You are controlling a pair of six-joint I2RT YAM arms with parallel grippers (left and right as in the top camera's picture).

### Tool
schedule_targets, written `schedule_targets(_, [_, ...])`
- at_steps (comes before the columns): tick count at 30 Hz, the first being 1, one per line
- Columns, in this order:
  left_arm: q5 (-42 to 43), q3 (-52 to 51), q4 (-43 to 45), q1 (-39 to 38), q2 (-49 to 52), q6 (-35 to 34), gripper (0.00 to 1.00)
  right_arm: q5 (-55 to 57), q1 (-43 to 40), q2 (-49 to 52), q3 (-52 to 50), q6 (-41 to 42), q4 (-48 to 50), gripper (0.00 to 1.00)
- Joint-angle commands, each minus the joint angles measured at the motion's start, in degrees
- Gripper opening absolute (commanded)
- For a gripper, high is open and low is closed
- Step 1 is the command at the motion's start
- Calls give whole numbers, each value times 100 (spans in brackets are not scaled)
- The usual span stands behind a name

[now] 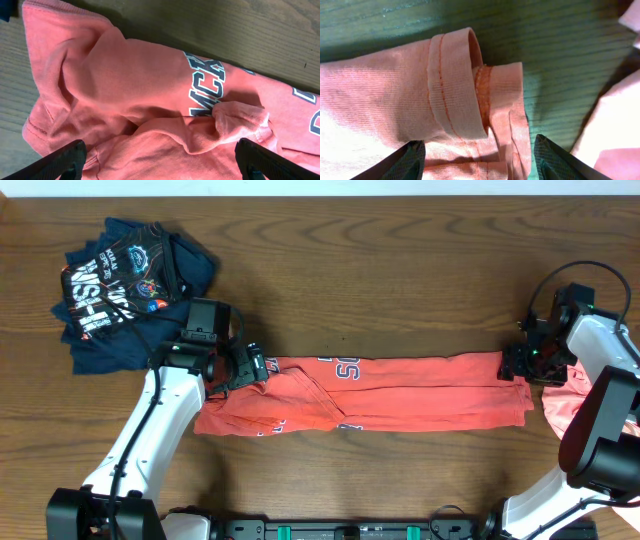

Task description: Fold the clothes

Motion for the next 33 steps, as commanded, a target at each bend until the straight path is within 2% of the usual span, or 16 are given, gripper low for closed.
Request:
schedule_targets(1, [11, 103, -35, 15, -2, -118, 96, 13, -52, -17, -216, -111, 37, 68])
schedule_targets(7, [11, 103, -61, 15, -2, -120, 96, 15, -50, -17, -697, -111, 328, 66])
schedule_targets(9, [11, 103, -101, 15, -2, -120, 96, 15, -52, -17, -809, -111, 417, 61])
schedule_targets(10, [11, 103, -122, 15, -2, -118, 96, 15, -52, -17, -811, -111, 422, 53])
schedule_targets(13, [11, 103, -144, 15, -2, -118, 96, 13, -52, -26, -693, -107, 387, 13])
schedule_targets(14, [11, 103, -144, 15, -2, -118, 96, 13, -52, -26, -616, -96, 348, 3])
schedule_targets(15, [11, 103, -144, 15, -2, -118, 96, 17, -52, -28, -505, -31, 284, 1])
schedule_targets(23, [11, 103, -144, 15, -2, -120, 95, 557, -83, -46, 754, 424, -713, 1])
schedule_targets(27, [295, 103, -131, 15, -2, -177, 95, 372, -31, -48, 1416, 857, -1539, 1])
schedule_targets(33, [330, 103, -164, 15, -2, -249, 95, 98, 435, -48, 1703, 863, -2164, 1])
